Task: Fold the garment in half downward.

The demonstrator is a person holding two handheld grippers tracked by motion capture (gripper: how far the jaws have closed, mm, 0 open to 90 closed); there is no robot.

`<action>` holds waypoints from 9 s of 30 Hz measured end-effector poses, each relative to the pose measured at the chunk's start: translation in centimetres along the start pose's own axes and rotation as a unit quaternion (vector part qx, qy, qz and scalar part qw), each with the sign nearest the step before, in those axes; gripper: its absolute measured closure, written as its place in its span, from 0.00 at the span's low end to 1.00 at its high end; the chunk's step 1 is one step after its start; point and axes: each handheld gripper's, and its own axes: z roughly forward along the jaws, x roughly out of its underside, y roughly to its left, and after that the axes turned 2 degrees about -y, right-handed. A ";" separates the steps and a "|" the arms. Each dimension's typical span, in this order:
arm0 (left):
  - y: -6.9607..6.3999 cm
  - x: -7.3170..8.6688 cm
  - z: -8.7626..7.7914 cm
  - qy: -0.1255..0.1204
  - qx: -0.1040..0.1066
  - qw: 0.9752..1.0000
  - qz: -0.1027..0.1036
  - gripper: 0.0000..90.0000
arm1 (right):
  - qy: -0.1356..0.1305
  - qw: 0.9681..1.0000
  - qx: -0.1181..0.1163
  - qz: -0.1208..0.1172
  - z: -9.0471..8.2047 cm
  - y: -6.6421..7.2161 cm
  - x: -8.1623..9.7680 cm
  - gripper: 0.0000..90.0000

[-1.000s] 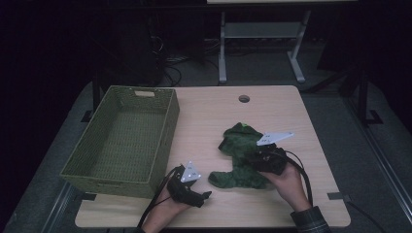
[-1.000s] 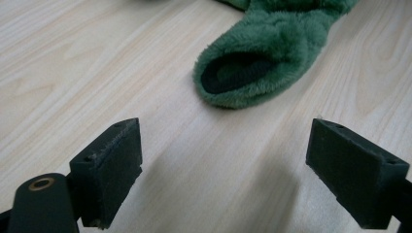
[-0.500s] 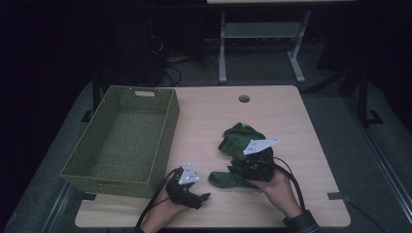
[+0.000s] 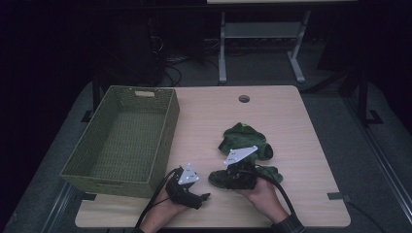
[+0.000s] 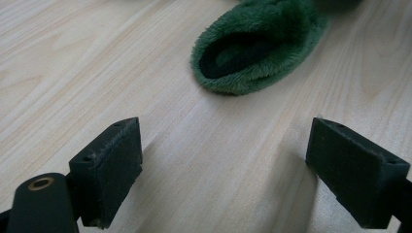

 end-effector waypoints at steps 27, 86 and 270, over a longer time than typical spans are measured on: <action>0.0 0.0 0.0 0.000 0.002 1.000 0.002 0.14 | -0.022 1.000 0.013 -0.018 -0.5 0.1 0.6 0.94; 0.1 -0.1 0.0 0.003 0.002 1.000 0.005 0.14 | -0.007 0.990 0.125 0.060 -6.4 -6.1 5.6 0.88; 9.7 -14.5 7.3 -0.009 0.009 1.000 -0.005 0.74 | -0.023 0.985 0.138 0.096 -6.7 -17.9 0.2 0.63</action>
